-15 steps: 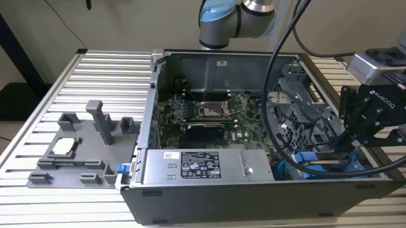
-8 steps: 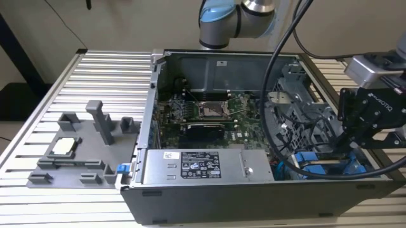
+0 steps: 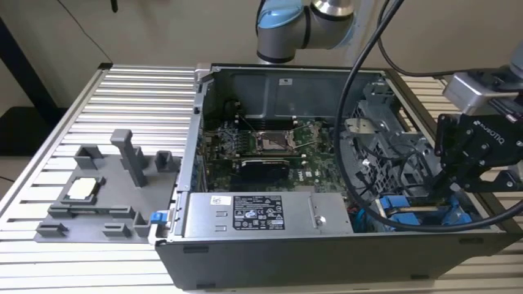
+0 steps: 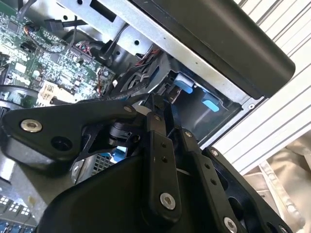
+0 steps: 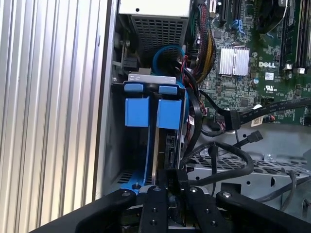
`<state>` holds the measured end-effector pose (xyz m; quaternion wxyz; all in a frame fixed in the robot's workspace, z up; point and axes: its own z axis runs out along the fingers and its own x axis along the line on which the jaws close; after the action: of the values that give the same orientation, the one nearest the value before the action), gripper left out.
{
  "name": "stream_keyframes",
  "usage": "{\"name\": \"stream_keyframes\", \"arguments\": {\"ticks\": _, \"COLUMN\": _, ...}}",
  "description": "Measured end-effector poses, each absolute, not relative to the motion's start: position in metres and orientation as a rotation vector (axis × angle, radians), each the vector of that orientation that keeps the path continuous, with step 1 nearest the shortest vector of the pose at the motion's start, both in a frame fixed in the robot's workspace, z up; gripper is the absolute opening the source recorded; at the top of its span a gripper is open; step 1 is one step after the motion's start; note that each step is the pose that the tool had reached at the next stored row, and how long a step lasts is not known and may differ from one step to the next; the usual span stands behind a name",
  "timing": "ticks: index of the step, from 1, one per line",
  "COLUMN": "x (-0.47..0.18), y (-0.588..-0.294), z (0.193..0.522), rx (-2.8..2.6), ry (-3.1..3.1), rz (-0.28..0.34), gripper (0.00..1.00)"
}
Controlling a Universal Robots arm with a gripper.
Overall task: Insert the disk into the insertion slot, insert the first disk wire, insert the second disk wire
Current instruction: 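Insert the first disk wire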
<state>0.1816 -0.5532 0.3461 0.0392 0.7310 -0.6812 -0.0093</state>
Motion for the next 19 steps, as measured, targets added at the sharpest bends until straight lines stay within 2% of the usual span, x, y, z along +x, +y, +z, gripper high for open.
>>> {"name": "stream_keyframes", "arguments": {"ticks": 19, "x": 0.1816, "y": -0.5543, "z": 0.3408, "rx": 2.246, "ry": -2.105, "rz": -0.035, "gripper": 0.19}}
